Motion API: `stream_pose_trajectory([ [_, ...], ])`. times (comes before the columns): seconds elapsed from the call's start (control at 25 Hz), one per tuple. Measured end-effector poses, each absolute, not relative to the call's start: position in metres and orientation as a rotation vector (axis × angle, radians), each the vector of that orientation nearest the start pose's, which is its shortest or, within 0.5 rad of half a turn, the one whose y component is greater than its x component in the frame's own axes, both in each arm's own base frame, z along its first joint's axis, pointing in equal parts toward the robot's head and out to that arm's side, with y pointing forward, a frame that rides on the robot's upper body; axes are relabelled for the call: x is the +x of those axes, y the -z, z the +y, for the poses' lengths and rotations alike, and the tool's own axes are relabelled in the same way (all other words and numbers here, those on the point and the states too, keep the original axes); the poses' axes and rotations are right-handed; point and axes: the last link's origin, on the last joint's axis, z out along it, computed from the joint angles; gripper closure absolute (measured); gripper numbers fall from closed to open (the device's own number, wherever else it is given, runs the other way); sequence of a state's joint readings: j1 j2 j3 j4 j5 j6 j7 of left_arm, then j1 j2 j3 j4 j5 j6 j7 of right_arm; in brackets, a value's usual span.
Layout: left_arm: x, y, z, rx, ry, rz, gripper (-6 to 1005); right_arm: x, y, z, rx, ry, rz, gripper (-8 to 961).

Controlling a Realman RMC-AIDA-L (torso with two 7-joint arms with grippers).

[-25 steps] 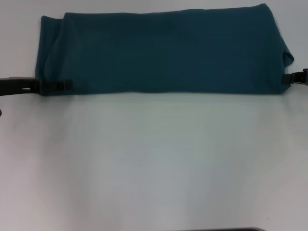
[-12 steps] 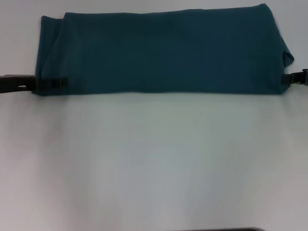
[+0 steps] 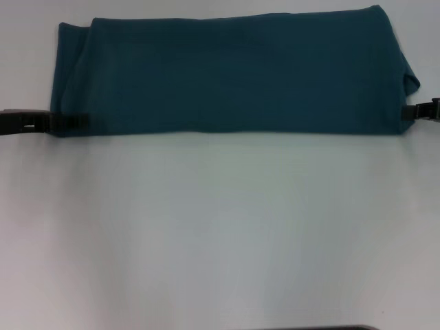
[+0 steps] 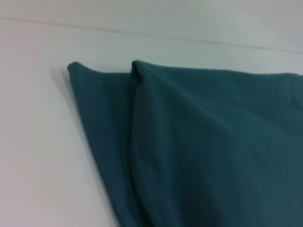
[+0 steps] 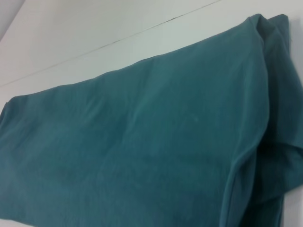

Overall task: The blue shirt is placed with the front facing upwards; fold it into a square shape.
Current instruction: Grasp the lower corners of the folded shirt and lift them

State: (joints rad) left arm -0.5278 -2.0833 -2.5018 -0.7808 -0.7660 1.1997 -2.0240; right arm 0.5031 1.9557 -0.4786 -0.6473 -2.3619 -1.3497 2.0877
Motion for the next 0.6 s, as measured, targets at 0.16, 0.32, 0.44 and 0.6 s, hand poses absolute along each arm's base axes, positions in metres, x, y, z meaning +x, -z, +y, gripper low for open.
stream_pose_trajectory([
  [0.16,-0.329,-0.0222,0.3585,-2.216,0.218,-1.346,217,0.3605,-0.0616,0.3333,-2.118,-0.375,1.612,950],
  [0.32,-0.3295,-0.0221,0.3587,-2.21,0.216,-1.349,367,0.3605,-0.0615,0.3333,-2.118,-0.376,1.612,950],
  [0.44,-0.3293,-0.0219,0.3589,-2.211,0.214,-1.349,520,0.3606,-0.0618,0.3334,-2.118,-0.375,1.612,951],
  [0.6,-0.329,-0.0218,0.3593,-2.212,0.213,-1.348,666,0.3606,-0.062,0.3334,-2.117,-0.375,1.611,951],
])
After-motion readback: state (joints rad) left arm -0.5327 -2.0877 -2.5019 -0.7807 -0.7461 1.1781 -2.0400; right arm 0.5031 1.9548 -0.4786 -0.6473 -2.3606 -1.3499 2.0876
